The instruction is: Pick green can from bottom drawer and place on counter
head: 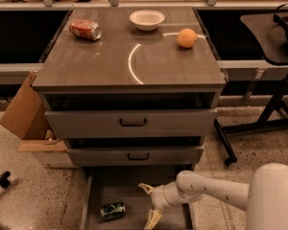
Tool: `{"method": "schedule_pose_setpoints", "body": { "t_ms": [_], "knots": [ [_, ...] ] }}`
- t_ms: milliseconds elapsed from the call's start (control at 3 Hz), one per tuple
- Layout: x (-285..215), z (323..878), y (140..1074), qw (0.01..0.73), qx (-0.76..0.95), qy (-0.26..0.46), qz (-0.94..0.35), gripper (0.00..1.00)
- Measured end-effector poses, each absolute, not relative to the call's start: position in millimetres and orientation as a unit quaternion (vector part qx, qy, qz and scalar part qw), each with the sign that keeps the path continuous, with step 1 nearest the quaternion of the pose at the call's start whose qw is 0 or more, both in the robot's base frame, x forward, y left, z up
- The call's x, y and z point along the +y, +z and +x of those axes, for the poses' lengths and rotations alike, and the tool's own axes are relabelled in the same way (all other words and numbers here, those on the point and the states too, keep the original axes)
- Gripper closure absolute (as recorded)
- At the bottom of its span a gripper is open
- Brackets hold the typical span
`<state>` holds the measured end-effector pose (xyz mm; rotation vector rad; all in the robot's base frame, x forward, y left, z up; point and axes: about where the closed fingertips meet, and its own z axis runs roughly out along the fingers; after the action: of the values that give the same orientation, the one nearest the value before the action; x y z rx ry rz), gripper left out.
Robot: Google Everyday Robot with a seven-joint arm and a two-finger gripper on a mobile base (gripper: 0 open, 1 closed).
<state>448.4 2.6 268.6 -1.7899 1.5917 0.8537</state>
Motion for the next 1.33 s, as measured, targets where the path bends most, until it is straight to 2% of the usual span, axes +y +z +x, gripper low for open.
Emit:
{"method": "schedule_pose_setpoints", "body": {
  "t_ms": [333, 667, 1333],
  "knots": [
    [15, 460, 254, 0.302, 0.586, 0.314, -0.683, 0.0],
    [50, 473, 219, 0.307, 0.562, 0.295, -0.71, 0.0],
    [57, 477, 211, 0.32, 0.557, 0.302, -0.705, 0.0]
  ]
}}
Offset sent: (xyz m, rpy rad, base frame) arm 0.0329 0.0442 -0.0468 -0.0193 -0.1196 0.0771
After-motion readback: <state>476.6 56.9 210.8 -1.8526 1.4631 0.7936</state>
